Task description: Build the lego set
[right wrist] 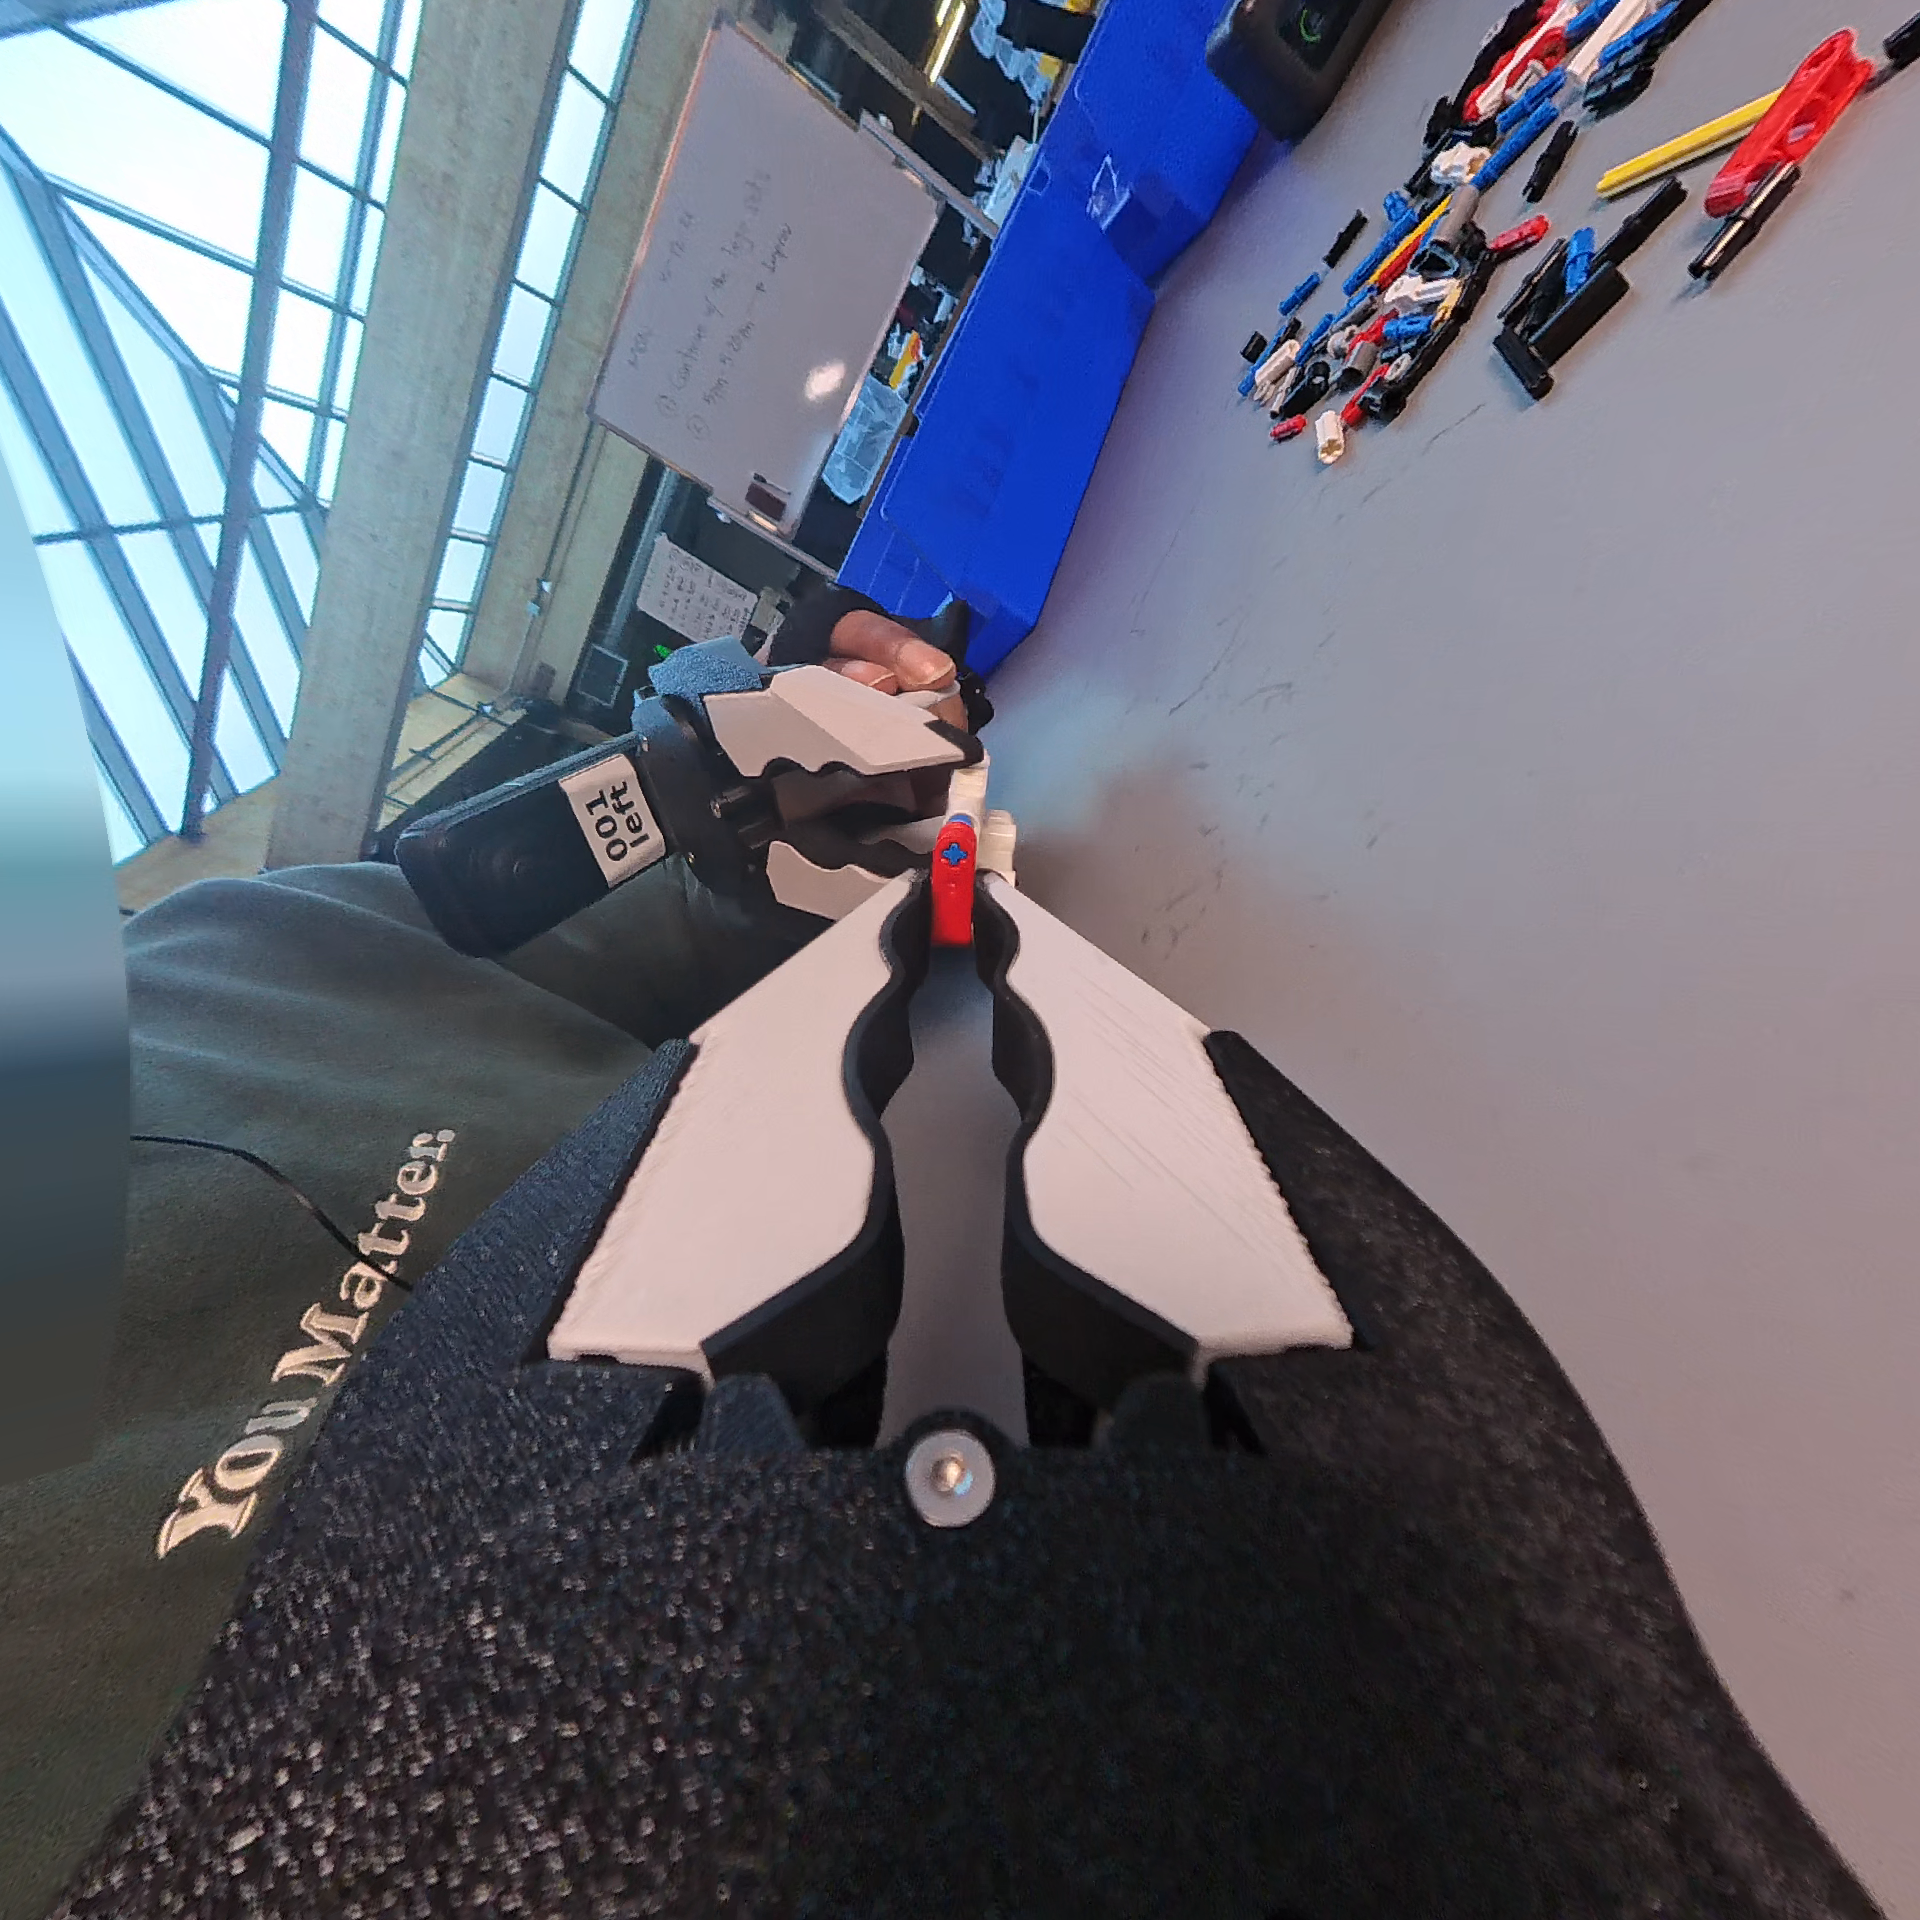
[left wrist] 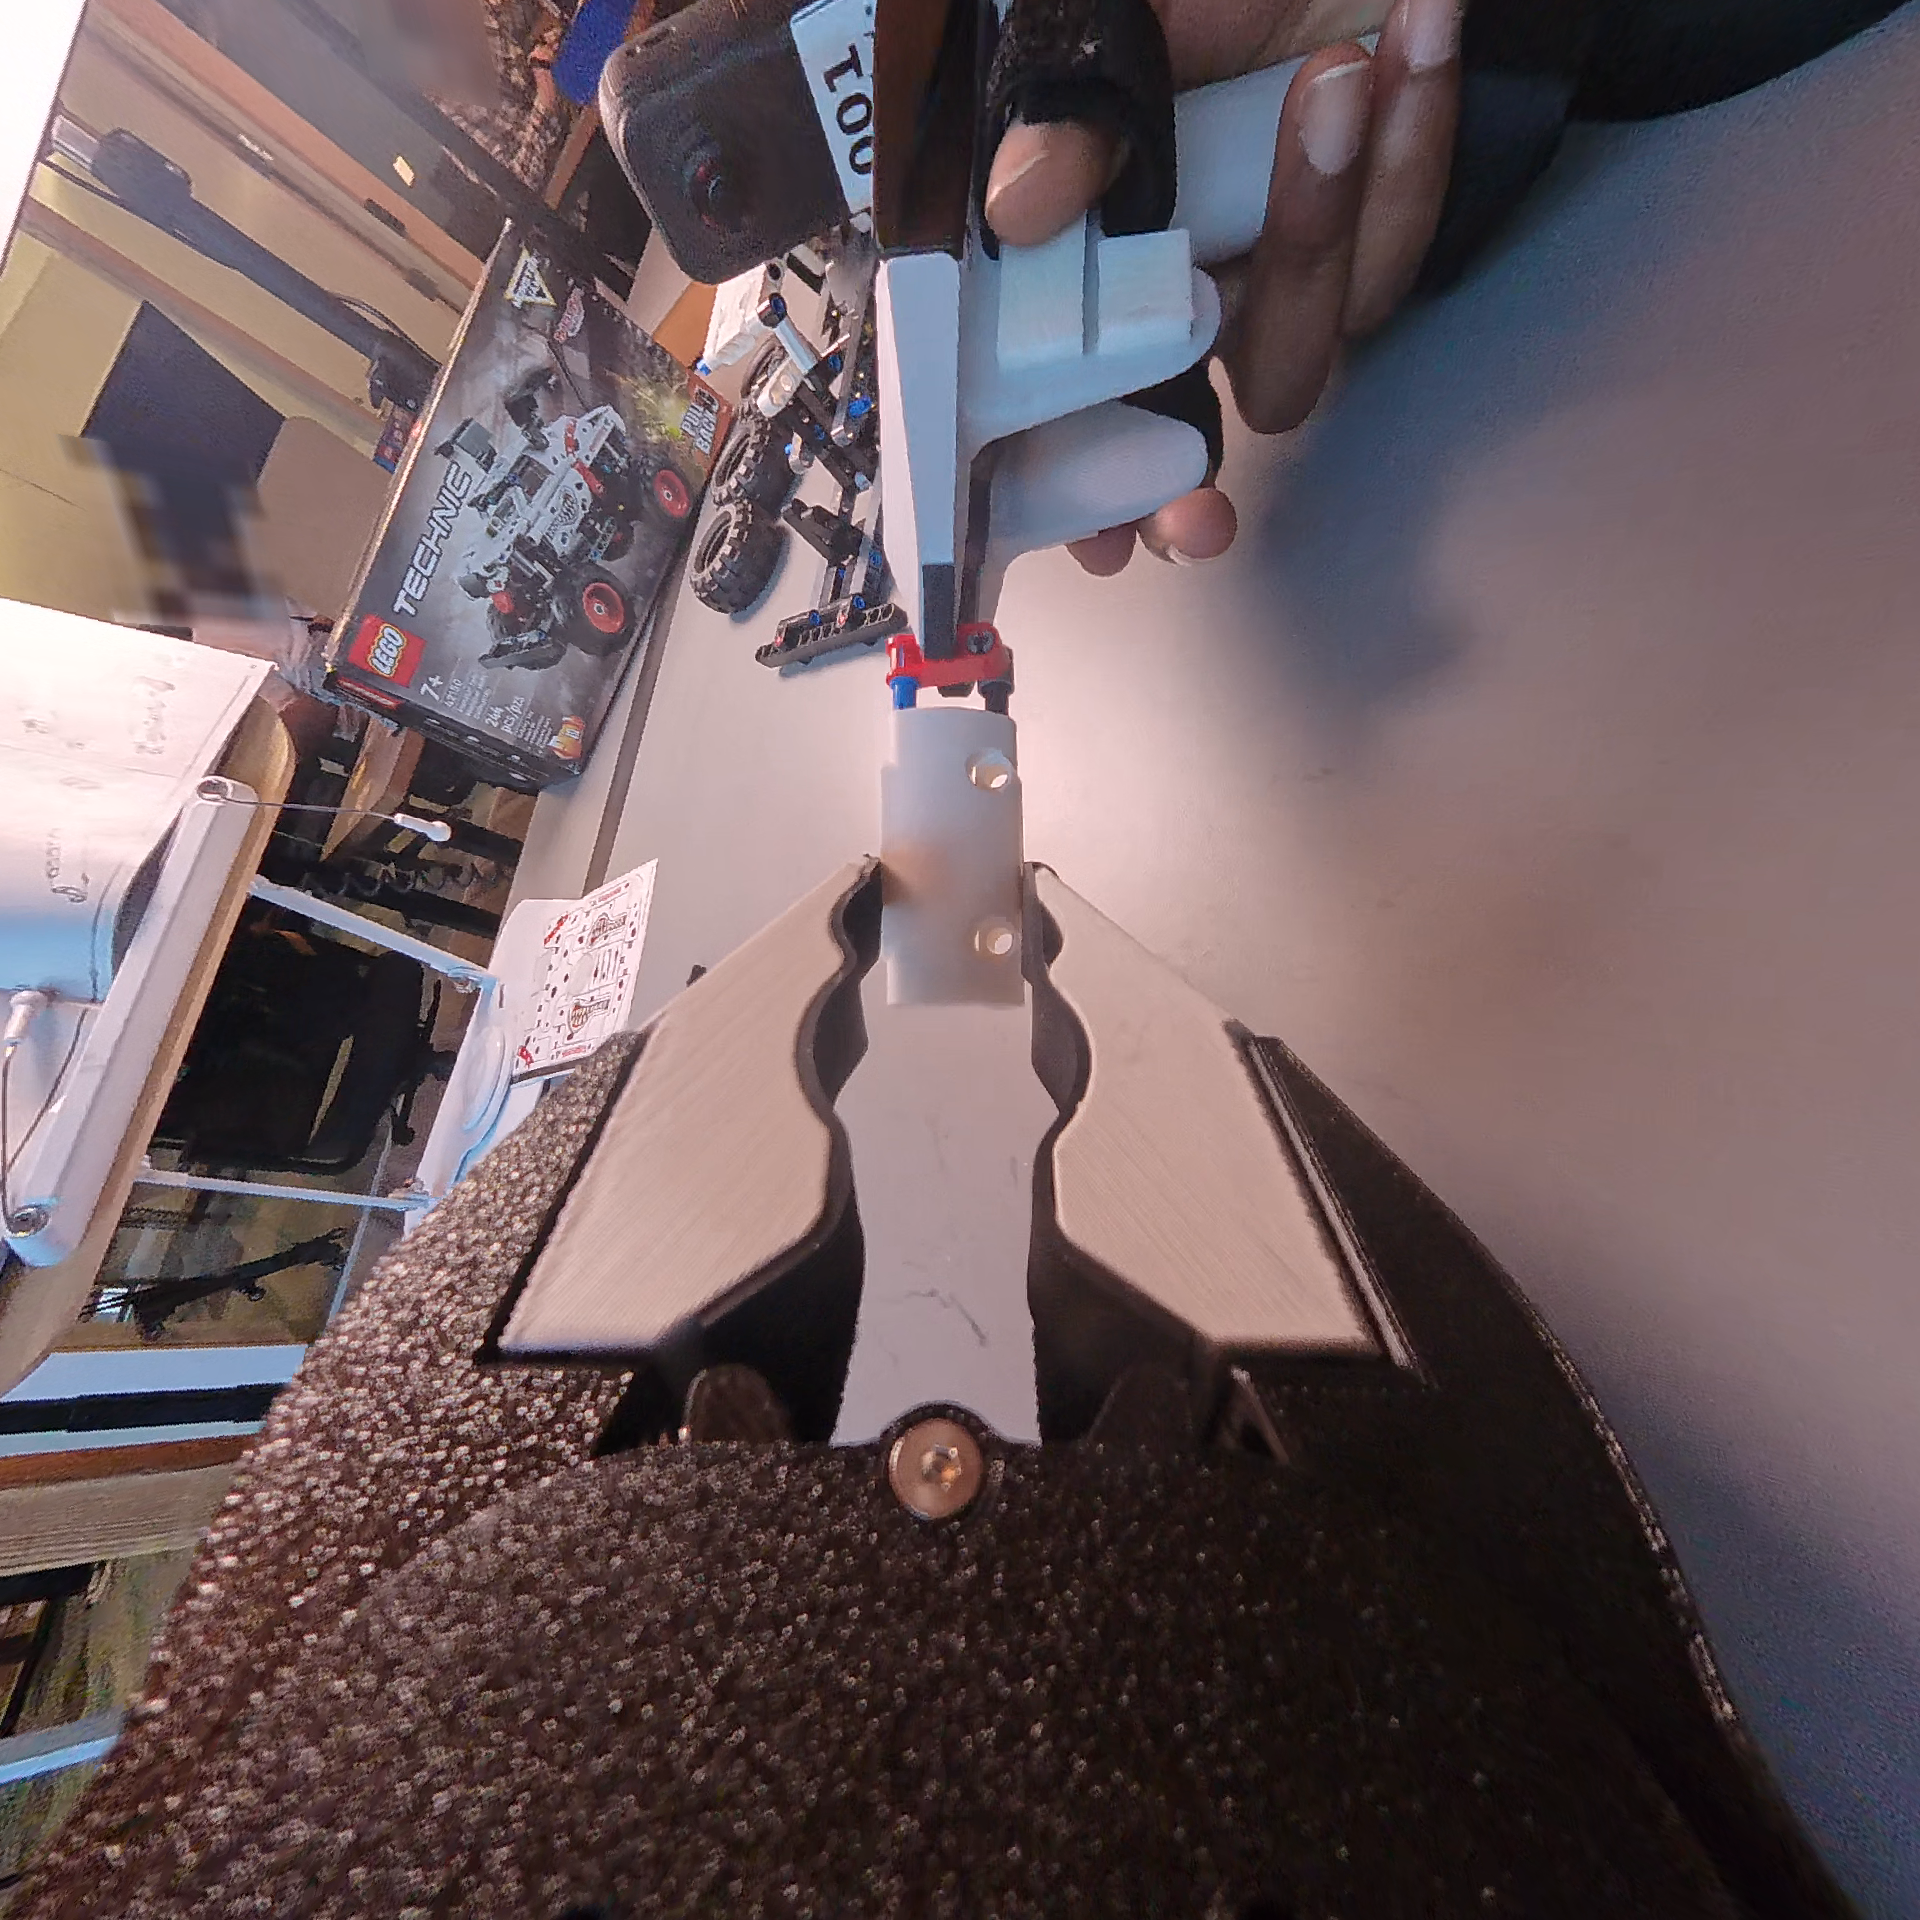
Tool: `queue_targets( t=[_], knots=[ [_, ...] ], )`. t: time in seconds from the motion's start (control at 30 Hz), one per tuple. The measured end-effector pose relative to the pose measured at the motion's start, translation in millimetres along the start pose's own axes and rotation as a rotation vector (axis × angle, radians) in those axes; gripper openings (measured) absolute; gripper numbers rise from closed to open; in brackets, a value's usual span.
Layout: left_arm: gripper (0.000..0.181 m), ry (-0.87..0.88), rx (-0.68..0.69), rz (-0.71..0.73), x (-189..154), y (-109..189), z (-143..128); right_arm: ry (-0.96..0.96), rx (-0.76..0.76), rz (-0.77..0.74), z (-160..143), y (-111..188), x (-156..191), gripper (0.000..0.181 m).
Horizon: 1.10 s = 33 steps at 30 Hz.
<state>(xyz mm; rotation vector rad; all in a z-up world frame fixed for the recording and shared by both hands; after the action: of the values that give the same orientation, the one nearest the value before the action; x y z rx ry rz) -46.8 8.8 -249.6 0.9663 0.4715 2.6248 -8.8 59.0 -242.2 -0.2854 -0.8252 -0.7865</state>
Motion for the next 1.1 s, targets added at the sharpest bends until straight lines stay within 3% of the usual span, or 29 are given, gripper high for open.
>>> queue_targets(
  t=[0.4,0.43,0.47,0.6,0.87,0.93,1.1],
  knots=[
    [0.024,-0.013,-0.03,-0.031,-8,4,7,0.032,0.041,-0.022,-9,-1,-4,0.007],
    [0.007,0.009,-0.051,-0.044,-8,7,9,0.042,0.048,-0.003,-9,-1,-1,0.007],
    [0.001,0.023,-0.096,-0.069,-9,11,14,0.054,0.068,0.024,-12,-3,3,0.007],
    [0.001,0.059,-0.16,-0.126,-10,17,24,0.081,0.076,0.069,-12,-3,10,0.007],
    [0.0,0.297,-0.08,-0.278,-13,10,3,0.158,0.13,-0.015,-16,-3,3,0.007],
    [0.0,0.362,-0.022,-0.349,-20,6,-5,0.24,0.193,-0.066,-21,-2,0,0.007],
    [0.0,0.312,0.097,-0.412,-38,0,-24,0.504,0.336,-0.176,-33,1,-4,0.007]
  ],
)
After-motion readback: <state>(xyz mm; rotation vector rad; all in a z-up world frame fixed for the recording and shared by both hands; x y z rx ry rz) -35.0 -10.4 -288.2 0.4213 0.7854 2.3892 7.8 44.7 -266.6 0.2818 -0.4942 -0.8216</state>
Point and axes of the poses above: each gripper's, where its closed fingertips meet, y back along the fingers, z out of its top, x = y × z across the jaws, the point moved 2 cm from there along y, back along the fingers, and after that the axes turned 10 degrees about y, right-handed, at the moved point
